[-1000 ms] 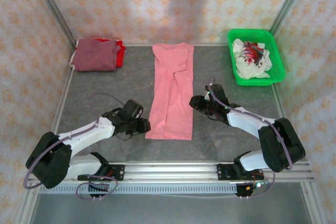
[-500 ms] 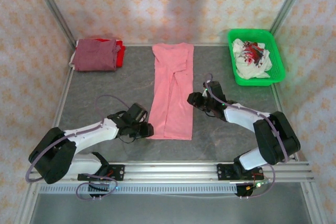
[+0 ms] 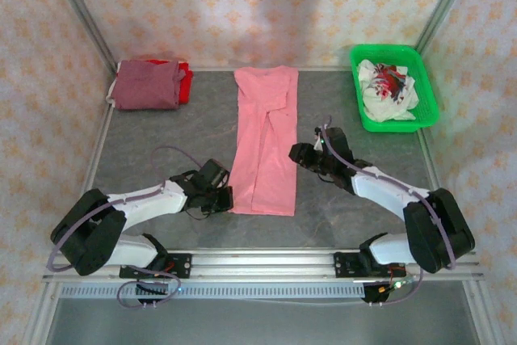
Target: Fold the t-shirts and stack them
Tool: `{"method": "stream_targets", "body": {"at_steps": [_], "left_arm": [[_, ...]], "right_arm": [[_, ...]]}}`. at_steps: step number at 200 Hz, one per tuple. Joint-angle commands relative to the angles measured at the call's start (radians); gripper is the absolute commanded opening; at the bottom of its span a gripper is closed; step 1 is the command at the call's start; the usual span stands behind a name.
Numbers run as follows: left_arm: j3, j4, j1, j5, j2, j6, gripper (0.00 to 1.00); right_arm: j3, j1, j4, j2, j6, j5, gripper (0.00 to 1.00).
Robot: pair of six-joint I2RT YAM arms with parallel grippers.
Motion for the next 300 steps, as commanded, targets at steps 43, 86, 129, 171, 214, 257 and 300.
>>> {"method": "stream_targets", "body": {"at_steps": [43,86,129,171,214,257,300], "left_arm": [[-0.056,-0.054,-0.029,-0.019,-0.061,-0.026,0.00],[-0.063,-0.085,-0.090,-0.032,-0.089,-0.055,0.00],[-0.085,-0.085,-0.147,-0.071,-0.149,-0.103,0.00],[-0.094,-0.087,-0.166,-0.089,-0.171,-0.117,0.00],[-0.092,-0.086,-0.181,-0.108,-0.180,-0.123,0.00],[-0.097,-0.072,-0.194,-0.111,-0.174,-0.130,0.00],[-0.092,-0.062,-0.200,-0.107,-0.149,-0.123,0.00]], "right_arm": [[-0.141,0.194,-0.175,-0.171,0.197,-0.075,0.42],[-0.251,0.279,-0.222,-0.303,0.326,-0.030,0.44],[-0.334,0.288,-0.254,-0.403,0.401,-0.016,0.44],[-0.357,0.304,-0.273,-0.424,0.415,-0.021,0.42],[-0.367,0.324,-0.284,-0.410,0.416,-0.016,0.41],[-0.375,0.335,-0.208,-0.357,0.427,-0.032,0.39],[-0.358,0.337,-0.174,-0.325,0.427,-0.039,0.38]]}}
